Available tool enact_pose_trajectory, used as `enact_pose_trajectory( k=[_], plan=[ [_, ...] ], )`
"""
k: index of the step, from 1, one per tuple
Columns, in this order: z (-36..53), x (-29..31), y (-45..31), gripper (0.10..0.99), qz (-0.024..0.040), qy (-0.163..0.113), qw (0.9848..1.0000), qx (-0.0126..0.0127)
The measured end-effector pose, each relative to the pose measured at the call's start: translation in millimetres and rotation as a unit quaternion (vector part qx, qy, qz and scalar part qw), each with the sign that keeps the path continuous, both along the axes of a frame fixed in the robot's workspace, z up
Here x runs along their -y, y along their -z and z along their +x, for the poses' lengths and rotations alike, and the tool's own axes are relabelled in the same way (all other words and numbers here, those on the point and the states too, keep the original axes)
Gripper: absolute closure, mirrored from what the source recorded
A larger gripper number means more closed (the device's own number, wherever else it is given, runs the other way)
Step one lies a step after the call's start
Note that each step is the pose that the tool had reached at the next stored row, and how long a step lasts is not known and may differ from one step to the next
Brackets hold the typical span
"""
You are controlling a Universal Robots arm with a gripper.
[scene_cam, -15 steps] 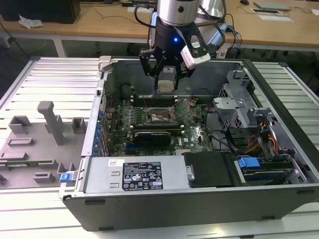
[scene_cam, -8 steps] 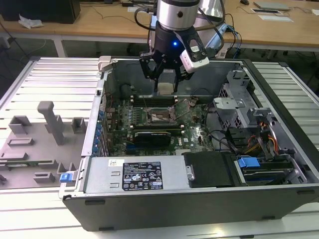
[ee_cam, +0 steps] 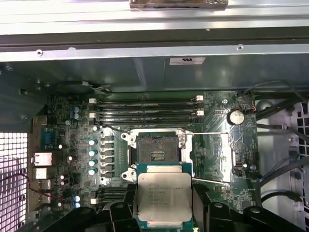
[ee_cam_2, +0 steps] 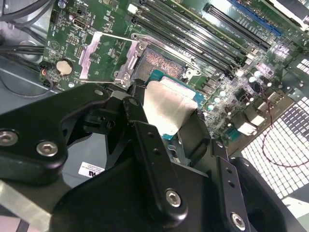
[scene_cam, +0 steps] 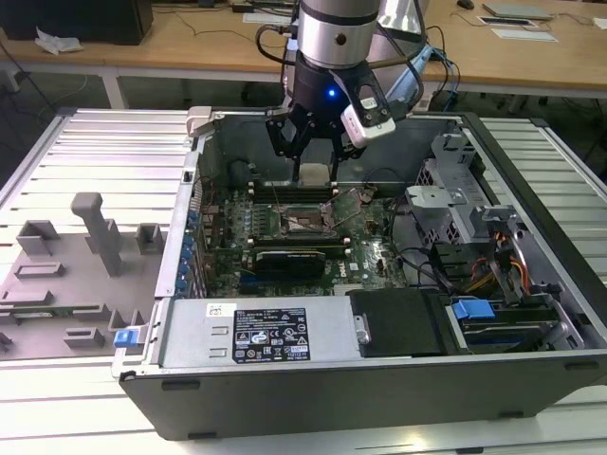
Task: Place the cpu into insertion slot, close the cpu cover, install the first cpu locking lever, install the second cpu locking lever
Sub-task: 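Place the cpu into insertion slot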
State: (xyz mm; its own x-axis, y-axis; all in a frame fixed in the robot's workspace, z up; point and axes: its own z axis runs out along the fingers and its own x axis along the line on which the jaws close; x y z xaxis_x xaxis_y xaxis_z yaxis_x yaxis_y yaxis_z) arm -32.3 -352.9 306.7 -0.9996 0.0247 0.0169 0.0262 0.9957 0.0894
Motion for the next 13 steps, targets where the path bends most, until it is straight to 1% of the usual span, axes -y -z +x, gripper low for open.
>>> enact_pose_trajectory(
  k=[7,9,11,13],
  plan=[
    [-0.1,0.0,11.9,0.549,0.0,0.001,1.0,0.0009],
    [-0.1,0.0,14.0,0.549,0.0,0.016,0.9999,0.0009],
    [-0.1,0.0,15.5,0.549,0.0,0.034,0.9994,0.0009],
    [-0.1,0.0,16.8,0.549,-0.0001,0.057,0.9984,0.0009]
  ],
)
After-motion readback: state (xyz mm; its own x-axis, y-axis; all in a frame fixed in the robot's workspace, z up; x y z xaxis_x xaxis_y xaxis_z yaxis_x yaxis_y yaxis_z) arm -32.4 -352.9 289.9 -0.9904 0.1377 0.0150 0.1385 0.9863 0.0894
